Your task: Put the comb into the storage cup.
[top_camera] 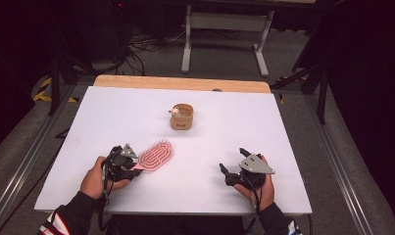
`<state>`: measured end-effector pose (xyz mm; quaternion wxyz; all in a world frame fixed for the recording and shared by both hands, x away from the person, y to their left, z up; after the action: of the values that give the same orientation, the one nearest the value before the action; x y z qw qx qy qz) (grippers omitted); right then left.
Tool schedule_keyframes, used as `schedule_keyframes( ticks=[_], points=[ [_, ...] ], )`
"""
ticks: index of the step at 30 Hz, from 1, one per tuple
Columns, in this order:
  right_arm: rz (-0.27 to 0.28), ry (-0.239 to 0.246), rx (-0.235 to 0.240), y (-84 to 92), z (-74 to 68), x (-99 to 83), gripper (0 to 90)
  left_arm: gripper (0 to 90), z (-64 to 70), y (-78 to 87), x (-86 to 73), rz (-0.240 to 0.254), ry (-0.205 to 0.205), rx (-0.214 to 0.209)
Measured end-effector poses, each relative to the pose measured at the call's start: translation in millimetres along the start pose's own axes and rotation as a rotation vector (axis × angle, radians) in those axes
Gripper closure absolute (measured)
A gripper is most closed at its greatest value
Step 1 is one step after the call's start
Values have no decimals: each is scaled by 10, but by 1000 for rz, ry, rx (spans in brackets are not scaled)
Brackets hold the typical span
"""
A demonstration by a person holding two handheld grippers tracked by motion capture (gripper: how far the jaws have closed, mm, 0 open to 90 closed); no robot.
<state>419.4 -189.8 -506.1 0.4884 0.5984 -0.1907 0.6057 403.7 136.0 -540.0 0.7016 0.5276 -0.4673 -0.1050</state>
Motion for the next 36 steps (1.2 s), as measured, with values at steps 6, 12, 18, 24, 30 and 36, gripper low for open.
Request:
schedule_keyframes(
  ticks=[6,12,18,24,30,36],
  points=[
    [0,-4,1,-2,4,1,128,693,-14,5,8,36,-2,33],
    [3,-12,-4,0,21,4,128,693,-31,35,53,107,-7,77],
    [7,-22,-5,-1,27,14,128,694,-62,103,103,175,-20,127],
    [13,-64,26,-13,7,38,124,694,-62,162,169,253,-27,168],
    [17,-51,39,-34,-72,114,108,694,-44,212,233,321,-33,186],
    [39,-35,71,-67,-231,285,101,694,3,250,319,401,-49,183]
  ],
)
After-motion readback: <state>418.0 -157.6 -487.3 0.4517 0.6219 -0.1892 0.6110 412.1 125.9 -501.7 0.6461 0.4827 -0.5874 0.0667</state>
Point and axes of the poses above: each handheld gripper's, and its own axes: y roughly backward along the jaws, x roughly out of its top, z roughly to its right, the point moved 10 cm from there along -y, roughly forward along the jaws, and after that the axes turned 2 degrees about z, right-handed, at the moved point
